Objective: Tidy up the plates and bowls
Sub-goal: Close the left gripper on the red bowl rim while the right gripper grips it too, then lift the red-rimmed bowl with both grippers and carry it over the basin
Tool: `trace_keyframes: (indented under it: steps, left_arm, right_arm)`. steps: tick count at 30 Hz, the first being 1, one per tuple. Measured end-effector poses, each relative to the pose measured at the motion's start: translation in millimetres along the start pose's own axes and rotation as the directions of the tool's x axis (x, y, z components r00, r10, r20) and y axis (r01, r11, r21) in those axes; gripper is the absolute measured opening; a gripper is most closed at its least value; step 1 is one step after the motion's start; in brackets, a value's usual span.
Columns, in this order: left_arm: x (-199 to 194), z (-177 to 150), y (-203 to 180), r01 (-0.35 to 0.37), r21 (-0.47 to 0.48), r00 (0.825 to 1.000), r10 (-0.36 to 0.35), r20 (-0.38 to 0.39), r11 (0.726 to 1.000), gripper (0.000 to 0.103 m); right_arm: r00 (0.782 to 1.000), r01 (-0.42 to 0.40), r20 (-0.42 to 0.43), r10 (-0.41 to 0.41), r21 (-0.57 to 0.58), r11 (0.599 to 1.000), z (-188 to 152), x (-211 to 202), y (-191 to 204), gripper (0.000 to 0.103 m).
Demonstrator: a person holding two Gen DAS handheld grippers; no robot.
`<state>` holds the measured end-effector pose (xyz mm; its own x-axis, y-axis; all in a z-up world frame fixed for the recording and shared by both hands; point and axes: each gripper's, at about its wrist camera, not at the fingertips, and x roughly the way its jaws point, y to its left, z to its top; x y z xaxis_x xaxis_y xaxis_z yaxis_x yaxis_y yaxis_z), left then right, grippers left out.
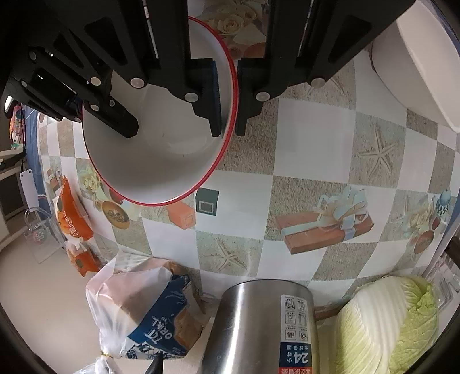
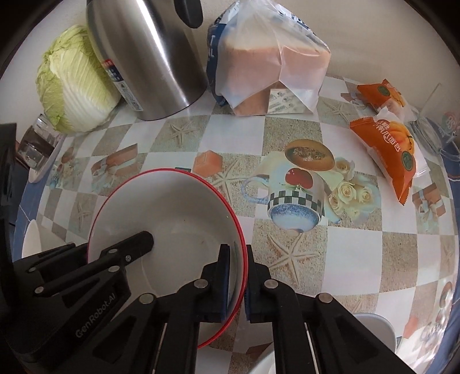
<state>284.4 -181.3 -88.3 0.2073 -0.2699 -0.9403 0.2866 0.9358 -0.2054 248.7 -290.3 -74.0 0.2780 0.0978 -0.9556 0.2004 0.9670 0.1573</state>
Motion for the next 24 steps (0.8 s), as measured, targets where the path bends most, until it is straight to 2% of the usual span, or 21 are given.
trace_keyframes:
  steps: [6,14,20,24]
  left_arm:
    - [-6,0,2,0.027,-0.022,0.999,-0.026,0.027,0.999,0.008]
    - [-47,4,-3,0.064,-0.018,0.991,-0.061,0.12,0.998,0.008]
    - [-77,-13,2,0.029,-0.066,0.989,-0.019,0.146,0.997,0.008]
    - [-98,-33,2,-0.004,-0.056,0.986,0.014,0.169,0.998,0.009]
  right_arm:
    - [1.0,-0.005,0.029,0.004,0.032,0.999,3,-6,-3,0.009]
    - [0.992,-0.015,0.124,0.01,0.035,0.999,12,-44,-5,0.009]
    - [0.987,-0.012,0.16,0.015,-0.015,1.0,4,-72,14,0.009]
    - [0.986,-0.025,0.163,0.029,-0.029,0.999,-12,-87,26,0.009]
